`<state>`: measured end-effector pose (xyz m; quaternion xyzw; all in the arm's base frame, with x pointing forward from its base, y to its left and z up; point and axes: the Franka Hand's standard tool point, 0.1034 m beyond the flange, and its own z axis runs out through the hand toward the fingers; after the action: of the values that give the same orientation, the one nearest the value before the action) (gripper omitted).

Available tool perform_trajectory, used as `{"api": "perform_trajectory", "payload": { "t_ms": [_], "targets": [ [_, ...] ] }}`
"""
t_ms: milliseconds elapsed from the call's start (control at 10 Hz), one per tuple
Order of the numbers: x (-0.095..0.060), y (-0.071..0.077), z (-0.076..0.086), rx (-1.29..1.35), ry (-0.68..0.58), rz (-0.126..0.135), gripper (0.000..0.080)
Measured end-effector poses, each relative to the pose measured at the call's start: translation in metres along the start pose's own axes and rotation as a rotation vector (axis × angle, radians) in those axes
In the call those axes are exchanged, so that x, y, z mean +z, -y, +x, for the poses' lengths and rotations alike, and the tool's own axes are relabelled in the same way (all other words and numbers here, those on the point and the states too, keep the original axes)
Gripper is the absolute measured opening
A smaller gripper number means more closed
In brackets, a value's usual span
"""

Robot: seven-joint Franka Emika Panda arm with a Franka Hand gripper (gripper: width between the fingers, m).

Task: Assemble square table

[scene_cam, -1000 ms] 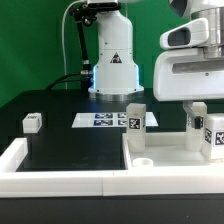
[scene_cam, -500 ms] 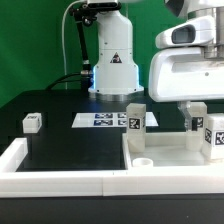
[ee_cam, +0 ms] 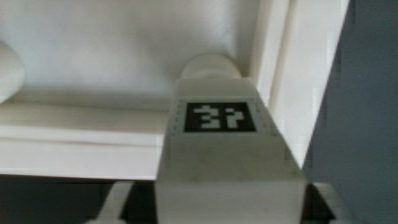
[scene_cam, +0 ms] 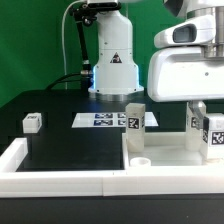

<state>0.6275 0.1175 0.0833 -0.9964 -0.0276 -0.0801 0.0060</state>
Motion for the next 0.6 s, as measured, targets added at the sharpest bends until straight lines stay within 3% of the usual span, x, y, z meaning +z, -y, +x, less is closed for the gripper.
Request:
{"api": "perform_trajectory", "payload": {
  "t_ms": [200, 600],
  "targets": [
    [0.0000, -0.0001, 0.0000, 0.035, 0.000, 0.000, 0.0291],
    [0.0015, -0.0017, -0.0012, 0.532, -0.002, -0.007, 0.0291]
  ]
}}
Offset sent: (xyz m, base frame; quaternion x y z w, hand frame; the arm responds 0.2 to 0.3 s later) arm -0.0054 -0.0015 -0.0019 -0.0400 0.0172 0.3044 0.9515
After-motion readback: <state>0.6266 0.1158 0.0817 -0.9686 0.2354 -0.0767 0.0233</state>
